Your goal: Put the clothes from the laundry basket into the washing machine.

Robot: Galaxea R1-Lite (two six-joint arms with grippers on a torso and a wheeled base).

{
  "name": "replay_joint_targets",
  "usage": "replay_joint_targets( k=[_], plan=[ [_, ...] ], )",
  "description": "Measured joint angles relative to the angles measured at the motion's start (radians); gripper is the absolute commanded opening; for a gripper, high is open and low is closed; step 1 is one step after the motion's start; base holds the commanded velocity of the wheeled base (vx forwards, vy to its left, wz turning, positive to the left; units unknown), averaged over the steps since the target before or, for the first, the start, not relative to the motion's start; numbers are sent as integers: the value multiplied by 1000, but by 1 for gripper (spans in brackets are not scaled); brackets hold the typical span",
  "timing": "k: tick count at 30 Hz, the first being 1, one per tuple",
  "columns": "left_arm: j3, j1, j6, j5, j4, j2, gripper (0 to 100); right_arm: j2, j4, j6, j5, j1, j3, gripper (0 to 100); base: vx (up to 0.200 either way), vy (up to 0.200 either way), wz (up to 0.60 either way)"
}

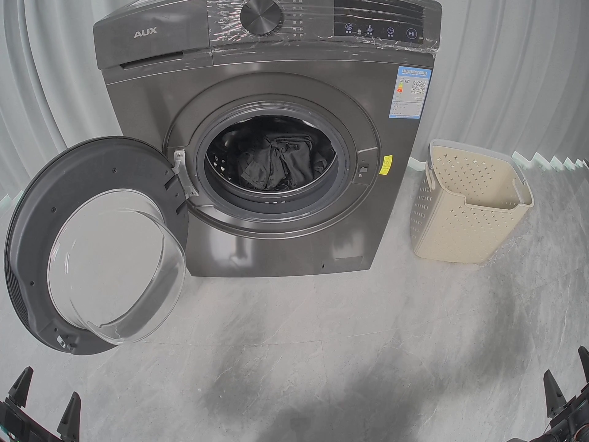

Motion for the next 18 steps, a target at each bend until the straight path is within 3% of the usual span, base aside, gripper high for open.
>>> replay_joint_targets(
  k=[9,18],
  plan=[
    [0,0,0,3,-1,0,100,0,0,0,0,0,0,100,0,200,0],
    [0,0,0,-2,-1,0,100,0,0,0,0,-1,0,100,0,0,0]
  ],
)
